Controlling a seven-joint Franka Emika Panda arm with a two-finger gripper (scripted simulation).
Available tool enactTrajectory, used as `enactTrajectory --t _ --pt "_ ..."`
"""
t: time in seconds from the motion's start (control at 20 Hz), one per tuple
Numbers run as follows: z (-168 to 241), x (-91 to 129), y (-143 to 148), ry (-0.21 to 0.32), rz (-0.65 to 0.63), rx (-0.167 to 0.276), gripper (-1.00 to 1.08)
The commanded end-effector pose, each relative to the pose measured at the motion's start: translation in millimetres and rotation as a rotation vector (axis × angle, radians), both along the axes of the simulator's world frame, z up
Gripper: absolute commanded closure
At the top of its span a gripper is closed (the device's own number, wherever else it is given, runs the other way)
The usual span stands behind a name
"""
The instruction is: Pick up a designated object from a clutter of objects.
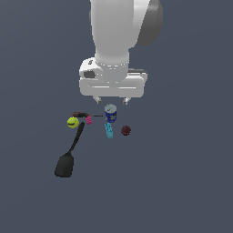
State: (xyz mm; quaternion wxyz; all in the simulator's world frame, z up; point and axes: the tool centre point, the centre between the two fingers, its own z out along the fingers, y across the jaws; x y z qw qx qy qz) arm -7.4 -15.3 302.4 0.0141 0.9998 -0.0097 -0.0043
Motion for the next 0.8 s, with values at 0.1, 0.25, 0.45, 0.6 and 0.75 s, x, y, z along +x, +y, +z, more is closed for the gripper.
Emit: enactTrajectory --t 0.1,0.25,0.45,0.6,0.75 --pt "1 0 0 -0.001 -0.004 0.001 -0.92" --pt "5 1 -2 -0.006 -0.025 0.004 -0.92" --pt "12 3 -5 -0.015 -0.058 0.009 -0.92" --pt "12 3 -6 -0.016 -0.063 0.01 -0.92" --pt "13 3 -6 -0.015 -0.058 0.01 -0.92"
